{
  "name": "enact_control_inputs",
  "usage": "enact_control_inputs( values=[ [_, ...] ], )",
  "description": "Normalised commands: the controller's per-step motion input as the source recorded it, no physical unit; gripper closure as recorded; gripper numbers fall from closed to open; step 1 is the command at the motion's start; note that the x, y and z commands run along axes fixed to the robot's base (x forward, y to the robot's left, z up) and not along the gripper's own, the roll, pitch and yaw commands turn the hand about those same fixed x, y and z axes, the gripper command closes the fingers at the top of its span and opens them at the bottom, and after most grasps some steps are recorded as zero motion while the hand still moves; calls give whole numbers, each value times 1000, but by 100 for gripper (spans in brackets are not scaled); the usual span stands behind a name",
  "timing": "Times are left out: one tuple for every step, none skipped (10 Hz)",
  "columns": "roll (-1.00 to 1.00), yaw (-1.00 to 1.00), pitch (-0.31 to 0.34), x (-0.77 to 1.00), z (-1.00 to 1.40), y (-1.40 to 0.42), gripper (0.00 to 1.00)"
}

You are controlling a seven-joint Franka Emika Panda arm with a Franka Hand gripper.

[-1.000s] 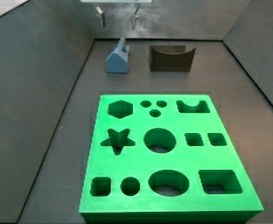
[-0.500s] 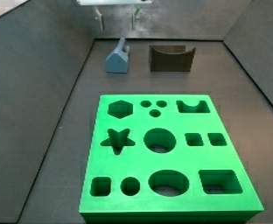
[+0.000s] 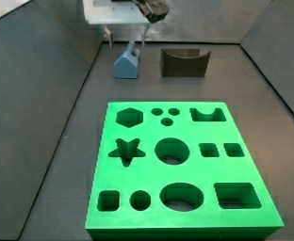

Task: Pick up the 3 prong object. Move up. Rotate the 3 prong object. Place the 3 prong object on the fixture. Regrasp the 3 prong object. Move to above the board. Insert the 3 prong object.
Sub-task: Rotate the 3 prong object, then move up.

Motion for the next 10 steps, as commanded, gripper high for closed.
enact_control_inputs(
  values=[
    [23, -24, -19, 44, -931, 25, 0],
    [27, -24, -21, 41, -753, 25, 0],
    [31, -24, -27, 35, -625, 24, 0],
    [34, -25, -29, 31, -499, 23, 0],
    [37, -25, -33, 30, -375, 23, 0],
    [42, -26, -40, 29, -212, 23, 0],
    [43, -27, -39, 26, -172, 23, 0],
    [43, -27, -39, 26, -172, 23, 0],
    [0, 0, 0, 0, 0, 0, 100],
    [0, 0, 0, 0, 833, 0, 100]
  ],
)
